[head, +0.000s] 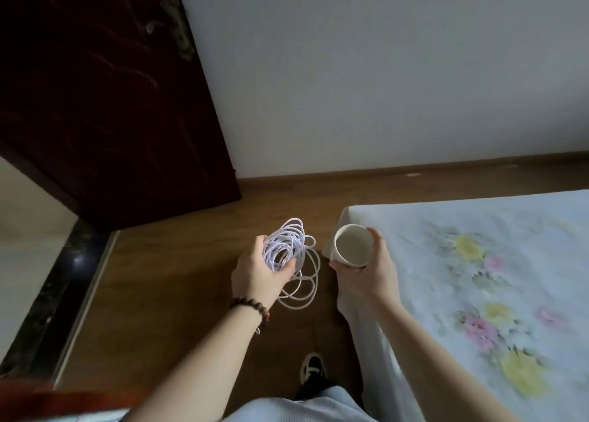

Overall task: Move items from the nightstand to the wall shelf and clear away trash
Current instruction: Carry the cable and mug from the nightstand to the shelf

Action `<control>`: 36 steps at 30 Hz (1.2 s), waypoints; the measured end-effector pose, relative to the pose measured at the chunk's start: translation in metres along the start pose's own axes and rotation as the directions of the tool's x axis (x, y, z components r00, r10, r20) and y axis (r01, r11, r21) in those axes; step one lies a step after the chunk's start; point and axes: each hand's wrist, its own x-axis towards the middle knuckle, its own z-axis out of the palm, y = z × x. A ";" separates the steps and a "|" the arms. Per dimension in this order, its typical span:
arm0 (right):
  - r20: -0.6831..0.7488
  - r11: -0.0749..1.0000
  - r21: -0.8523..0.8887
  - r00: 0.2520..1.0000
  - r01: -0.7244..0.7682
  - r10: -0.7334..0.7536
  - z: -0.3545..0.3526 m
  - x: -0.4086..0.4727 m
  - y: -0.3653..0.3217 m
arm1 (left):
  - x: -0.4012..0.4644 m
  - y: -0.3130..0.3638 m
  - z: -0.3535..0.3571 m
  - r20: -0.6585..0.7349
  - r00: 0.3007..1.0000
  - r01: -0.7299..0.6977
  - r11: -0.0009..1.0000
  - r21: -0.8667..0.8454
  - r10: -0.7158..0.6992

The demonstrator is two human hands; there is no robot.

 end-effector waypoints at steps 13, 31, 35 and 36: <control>0.004 0.996 0.048 0.998 -0.070 0.070 0.025 0.252 -0.016 | 0.247 0.067 0.094 0.109 0.994 0.054 0.953 -0.298 -0.022; -0.346 0.975 0.050 0.912 -0.217 0.221 0.032 0.623 -0.021 | 0.641 0.176 0.270 0.278 0.877 -0.396 0.917 -0.039 0.391; -0.447 0.953 0.069 0.845 -0.294 0.293 0.001 0.656 0.002 | 0.676 0.221 0.322 0.371 0.825 -0.416 0.902 -0.115 0.427; -0.472 0.945 0.079 0.823 -0.317 0.315 -0.008 0.662 0.010 | 0.682 0.233 0.336 0.403 0.805 -0.418 0.899 -0.134 0.434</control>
